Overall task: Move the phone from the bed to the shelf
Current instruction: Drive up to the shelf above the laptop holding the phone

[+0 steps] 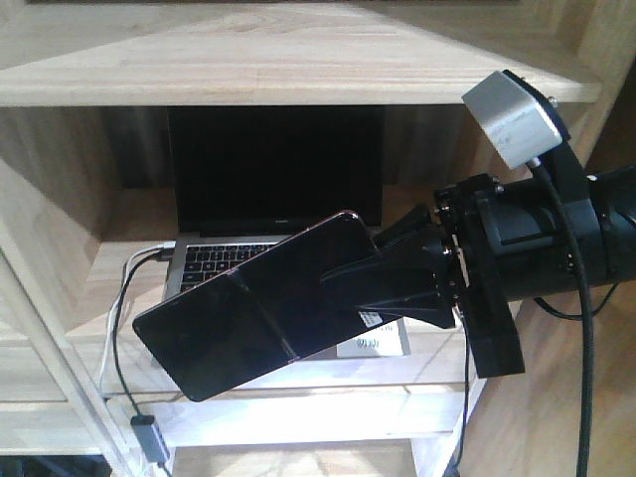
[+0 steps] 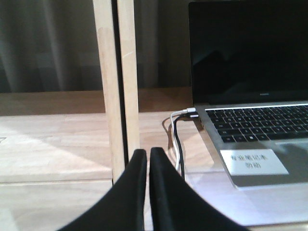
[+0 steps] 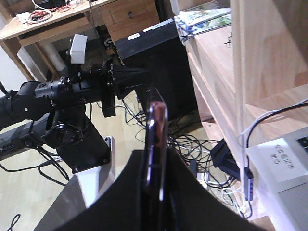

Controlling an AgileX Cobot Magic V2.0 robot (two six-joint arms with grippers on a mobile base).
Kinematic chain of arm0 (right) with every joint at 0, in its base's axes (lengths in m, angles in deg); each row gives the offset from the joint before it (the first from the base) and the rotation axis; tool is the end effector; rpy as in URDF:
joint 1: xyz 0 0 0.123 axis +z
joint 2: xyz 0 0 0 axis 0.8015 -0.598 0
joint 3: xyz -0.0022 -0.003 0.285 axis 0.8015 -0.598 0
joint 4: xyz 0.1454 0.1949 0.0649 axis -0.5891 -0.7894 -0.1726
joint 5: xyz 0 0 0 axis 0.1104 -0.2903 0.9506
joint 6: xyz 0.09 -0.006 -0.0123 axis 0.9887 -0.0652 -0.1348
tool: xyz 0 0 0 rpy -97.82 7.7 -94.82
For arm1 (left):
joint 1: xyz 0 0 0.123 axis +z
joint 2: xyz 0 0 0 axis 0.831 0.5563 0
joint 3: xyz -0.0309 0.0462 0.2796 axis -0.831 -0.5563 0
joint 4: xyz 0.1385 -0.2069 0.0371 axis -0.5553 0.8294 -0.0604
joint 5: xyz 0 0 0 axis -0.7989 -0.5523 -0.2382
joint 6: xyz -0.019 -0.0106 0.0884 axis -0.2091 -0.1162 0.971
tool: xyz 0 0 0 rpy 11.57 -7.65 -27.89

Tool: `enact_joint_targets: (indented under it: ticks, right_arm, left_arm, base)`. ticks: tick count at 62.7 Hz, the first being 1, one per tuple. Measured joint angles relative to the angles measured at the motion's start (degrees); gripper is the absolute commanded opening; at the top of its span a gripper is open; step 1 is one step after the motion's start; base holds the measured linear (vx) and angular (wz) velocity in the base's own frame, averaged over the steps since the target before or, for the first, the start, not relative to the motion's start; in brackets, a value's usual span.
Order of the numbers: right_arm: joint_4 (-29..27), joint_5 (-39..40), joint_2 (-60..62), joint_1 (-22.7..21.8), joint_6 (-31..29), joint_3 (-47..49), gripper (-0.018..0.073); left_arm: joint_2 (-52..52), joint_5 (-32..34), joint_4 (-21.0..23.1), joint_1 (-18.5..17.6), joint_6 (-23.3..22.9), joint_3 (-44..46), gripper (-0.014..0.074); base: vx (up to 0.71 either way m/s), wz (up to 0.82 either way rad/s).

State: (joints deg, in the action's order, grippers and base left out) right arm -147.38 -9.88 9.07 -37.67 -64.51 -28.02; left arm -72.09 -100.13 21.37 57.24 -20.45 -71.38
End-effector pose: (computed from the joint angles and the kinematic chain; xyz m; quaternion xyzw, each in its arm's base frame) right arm 0.1997 0.1402 0.3561 -0.4525 0.6791 0.4623 0.3469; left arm 0.0555 -0.0015 0.1834 0.0060 0.7552 -0.0015 0.6555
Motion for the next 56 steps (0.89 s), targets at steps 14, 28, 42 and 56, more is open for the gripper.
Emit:
enact_joint_targets:
  ticks: [14,28,42,56]
  right_arm:
    - [0.0,0.0,0.0,0.0,0.0,0.0,-0.0001]
    - [0.0,0.0,0.0,0.0,0.0,0.0,-0.0001]
    - [0.0,0.0,0.0,0.0,0.0,0.0,-0.0001]
    - [0.0,0.0,0.0,0.0,0.0,0.0,-0.0001]
  left_arm:
    - [0.0,0.0,0.0,0.0,0.0,0.0,0.0001]
    - [0.0,0.0,0.0,0.0,0.0,0.0,0.0001]
    - [0.0,0.0,0.0,0.0,0.0,0.0,0.0001]
    - [0.0,0.0,0.0,0.0,0.0,0.0,0.0001]
  base:
    - [0.09,-0.01]
    - [0.07,0.0]
    - [0.05,0.02]
    - [0.04,0.02]
